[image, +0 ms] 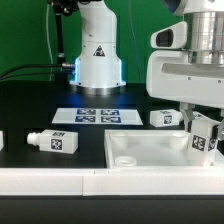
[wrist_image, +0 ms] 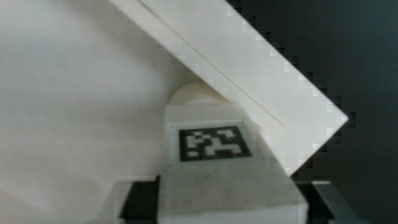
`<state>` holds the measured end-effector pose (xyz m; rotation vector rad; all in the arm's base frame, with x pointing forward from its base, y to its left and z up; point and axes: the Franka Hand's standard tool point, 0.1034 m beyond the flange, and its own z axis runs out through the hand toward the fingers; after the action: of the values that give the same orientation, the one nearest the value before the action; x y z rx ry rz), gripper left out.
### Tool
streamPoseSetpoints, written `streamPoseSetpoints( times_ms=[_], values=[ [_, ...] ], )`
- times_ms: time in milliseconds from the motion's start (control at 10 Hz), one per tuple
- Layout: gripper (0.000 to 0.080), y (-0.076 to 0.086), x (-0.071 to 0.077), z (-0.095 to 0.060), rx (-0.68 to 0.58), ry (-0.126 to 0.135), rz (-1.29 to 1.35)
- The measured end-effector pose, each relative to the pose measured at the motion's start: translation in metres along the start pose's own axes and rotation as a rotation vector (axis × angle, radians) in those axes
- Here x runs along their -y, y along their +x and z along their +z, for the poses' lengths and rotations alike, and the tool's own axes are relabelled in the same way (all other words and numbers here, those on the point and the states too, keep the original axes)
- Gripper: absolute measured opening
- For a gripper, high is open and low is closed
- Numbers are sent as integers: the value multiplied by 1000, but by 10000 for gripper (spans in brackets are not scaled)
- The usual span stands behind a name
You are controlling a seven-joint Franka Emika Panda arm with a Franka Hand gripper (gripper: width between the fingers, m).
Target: Assemble one leg
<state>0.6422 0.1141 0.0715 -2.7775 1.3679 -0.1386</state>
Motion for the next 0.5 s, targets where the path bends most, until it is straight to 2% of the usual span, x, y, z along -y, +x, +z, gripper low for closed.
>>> streamPoseSetpoints(
  times_ms=[100, 300, 500],
  values=[
    [291, 1, -1, 0, 0, 0, 43],
    [291, 7, -6, 1, 53, 17, 382],
    [291, 5, -6, 2, 101, 29, 669]
  ],
)
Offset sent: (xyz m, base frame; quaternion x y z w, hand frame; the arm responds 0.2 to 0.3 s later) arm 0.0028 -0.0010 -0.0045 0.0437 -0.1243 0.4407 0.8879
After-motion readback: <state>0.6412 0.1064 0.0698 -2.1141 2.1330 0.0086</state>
